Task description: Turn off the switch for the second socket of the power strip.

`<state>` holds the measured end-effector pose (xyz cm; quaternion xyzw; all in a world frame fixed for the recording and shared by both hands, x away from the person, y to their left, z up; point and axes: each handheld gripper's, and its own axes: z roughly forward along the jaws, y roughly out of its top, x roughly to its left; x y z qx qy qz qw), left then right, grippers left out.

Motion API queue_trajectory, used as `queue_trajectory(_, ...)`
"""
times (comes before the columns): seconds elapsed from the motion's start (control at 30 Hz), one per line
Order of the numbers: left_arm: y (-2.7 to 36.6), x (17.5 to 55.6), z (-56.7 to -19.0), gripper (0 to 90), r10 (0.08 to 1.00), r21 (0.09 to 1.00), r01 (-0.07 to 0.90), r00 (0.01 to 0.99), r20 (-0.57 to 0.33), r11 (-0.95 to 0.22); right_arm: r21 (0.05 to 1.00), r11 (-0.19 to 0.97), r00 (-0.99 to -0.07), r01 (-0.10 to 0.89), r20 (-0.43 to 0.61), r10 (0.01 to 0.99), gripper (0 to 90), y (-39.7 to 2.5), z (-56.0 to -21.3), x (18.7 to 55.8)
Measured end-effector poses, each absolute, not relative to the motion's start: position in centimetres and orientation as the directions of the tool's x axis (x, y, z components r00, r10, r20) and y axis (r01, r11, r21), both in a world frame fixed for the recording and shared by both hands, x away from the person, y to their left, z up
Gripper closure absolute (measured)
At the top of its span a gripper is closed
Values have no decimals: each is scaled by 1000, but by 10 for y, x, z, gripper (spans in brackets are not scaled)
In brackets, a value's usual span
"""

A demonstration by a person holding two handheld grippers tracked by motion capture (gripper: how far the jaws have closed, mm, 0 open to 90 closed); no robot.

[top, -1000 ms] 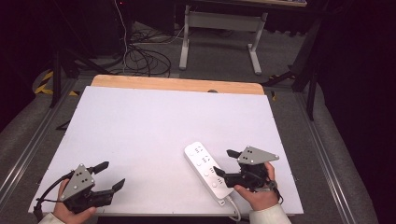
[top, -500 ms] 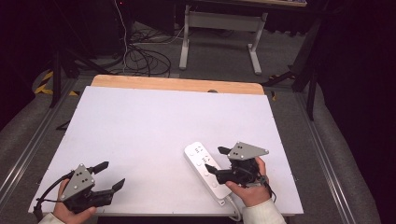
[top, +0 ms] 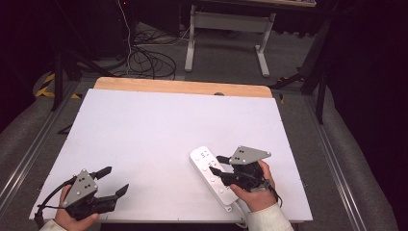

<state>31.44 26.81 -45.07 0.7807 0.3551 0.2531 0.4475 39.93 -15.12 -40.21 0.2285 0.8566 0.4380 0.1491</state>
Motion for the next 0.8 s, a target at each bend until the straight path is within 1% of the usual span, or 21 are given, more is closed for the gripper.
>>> queue_trajectory(0.03,268,314,-451,244,783,879,330,618,74,-344,817,512,-856,263,-47,515,761,-151,-402,400)
queue_trajectory(0.07,268,314,-451,244,783,879,330,618,73,-343,817,512,-856,263,-47,515,761,-151,-402,400)
queue_trajectory(0.1,268,314,-451,243,783,879,329,618,75,-344,806,518,-868,285,-12,497,834,-151,-402,402)
queue_trajectory(0.2,268,314,-451,244,784,879,332,616,74,-343,791,532,-863,303,-9,505,900,-150,-402,404)
queue_trajectory(0.47,269,314,-451,243,785,879,331,614,75,-343,737,581,-862,347,7,506,900,-141,-405,409)
queue_trajectory(0.6,269,314,-451,244,787,880,334,612,71,-339,712,603,-857,361,-3,516,900,-138,-407,413)
queue_trajectory(0.8,269,314,-451,244,787,880,334,614,70,-338,639,658,-851,399,-8,524,900,-128,-414,417)
